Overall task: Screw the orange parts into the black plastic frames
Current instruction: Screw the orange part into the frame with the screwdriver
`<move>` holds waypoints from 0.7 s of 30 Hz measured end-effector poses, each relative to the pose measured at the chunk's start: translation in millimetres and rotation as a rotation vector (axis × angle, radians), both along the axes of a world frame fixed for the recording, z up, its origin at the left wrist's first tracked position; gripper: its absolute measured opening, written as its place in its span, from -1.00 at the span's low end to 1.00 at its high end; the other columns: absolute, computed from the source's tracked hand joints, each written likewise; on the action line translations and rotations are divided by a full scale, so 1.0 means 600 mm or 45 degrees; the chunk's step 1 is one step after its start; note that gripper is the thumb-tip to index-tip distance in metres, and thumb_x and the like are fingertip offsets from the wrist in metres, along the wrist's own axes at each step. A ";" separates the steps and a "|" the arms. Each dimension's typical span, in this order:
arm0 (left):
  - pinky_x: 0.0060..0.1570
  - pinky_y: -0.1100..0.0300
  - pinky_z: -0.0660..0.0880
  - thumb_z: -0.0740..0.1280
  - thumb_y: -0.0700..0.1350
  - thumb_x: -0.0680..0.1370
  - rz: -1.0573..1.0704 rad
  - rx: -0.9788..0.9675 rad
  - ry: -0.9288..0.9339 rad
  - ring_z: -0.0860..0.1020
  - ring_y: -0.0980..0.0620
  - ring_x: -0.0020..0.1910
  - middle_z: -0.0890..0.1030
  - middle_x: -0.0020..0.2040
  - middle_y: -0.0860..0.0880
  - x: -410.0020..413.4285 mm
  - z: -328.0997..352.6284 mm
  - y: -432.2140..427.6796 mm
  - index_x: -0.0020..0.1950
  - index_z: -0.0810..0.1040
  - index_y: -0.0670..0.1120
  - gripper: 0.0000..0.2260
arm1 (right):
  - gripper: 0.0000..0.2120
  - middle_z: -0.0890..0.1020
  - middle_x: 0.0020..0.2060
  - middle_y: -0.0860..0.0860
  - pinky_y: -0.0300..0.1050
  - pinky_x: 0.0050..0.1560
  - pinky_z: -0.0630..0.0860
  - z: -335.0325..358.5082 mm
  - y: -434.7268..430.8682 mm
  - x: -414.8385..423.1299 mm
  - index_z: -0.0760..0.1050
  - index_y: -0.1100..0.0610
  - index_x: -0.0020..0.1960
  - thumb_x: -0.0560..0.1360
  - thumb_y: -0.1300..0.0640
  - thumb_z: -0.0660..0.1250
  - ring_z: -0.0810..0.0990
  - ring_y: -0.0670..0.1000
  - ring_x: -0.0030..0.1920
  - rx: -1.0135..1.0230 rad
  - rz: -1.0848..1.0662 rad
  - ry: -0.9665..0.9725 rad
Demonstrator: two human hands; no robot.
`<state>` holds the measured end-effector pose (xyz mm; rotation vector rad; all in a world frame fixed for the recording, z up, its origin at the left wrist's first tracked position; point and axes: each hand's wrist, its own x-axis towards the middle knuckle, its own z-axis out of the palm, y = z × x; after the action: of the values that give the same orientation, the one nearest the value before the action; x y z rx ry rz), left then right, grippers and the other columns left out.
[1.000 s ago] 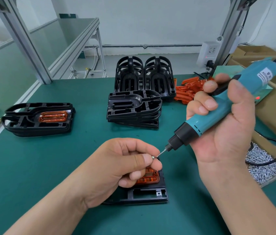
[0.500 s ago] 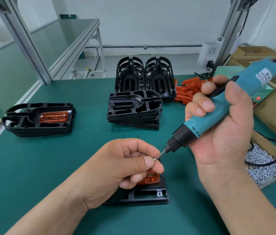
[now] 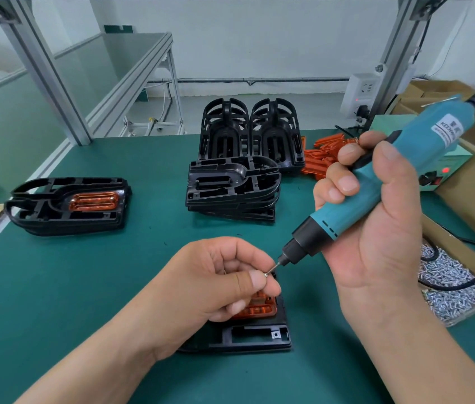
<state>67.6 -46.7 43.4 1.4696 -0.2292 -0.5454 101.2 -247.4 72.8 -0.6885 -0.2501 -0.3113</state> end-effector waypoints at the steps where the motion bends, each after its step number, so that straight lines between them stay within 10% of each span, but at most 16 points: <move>1: -0.49 0.32 0.28 0.45 -0.18 0.52 0.006 0.016 -0.012 0.38 0.09 -0.46 0.75 -0.02 -0.19 0.000 0.000 -0.001 -0.01 0.69 0.00 -0.89 | -0.93 0.58 -0.15 -0.02 -0.25 -0.24 0.43 -0.001 0.000 0.001 0.43 0.09 0.11 0.70 0.15 0.18 0.44 -0.11 -0.33 -0.005 -0.003 0.007; 15: -0.45 0.33 0.35 0.41 -0.09 0.57 -0.019 0.166 -0.096 0.40 0.10 -0.40 0.76 0.03 -0.07 -0.001 0.000 0.000 0.07 0.68 0.09 -0.87 | -0.94 0.56 -0.16 0.00 -0.24 -0.28 0.45 -0.014 -0.003 0.010 0.44 0.11 0.08 0.69 0.16 0.21 0.44 -0.10 -0.35 0.057 -0.002 0.121; 21: -0.35 0.36 0.42 0.43 0.19 0.50 0.318 0.598 -0.509 0.43 0.24 -0.41 0.58 -0.36 0.16 0.009 0.001 0.026 -0.01 0.70 0.19 -0.85 | -0.95 0.58 -0.17 0.01 -0.25 -0.31 0.43 -0.015 -0.011 0.016 0.44 0.11 0.08 0.66 0.16 0.23 0.44 -0.10 -0.37 -0.008 0.024 0.100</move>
<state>73.2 -31.1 44.0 2.0287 -0.2339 -0.0953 110.5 -254.1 63.7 -0.7024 -0.1824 -0.2646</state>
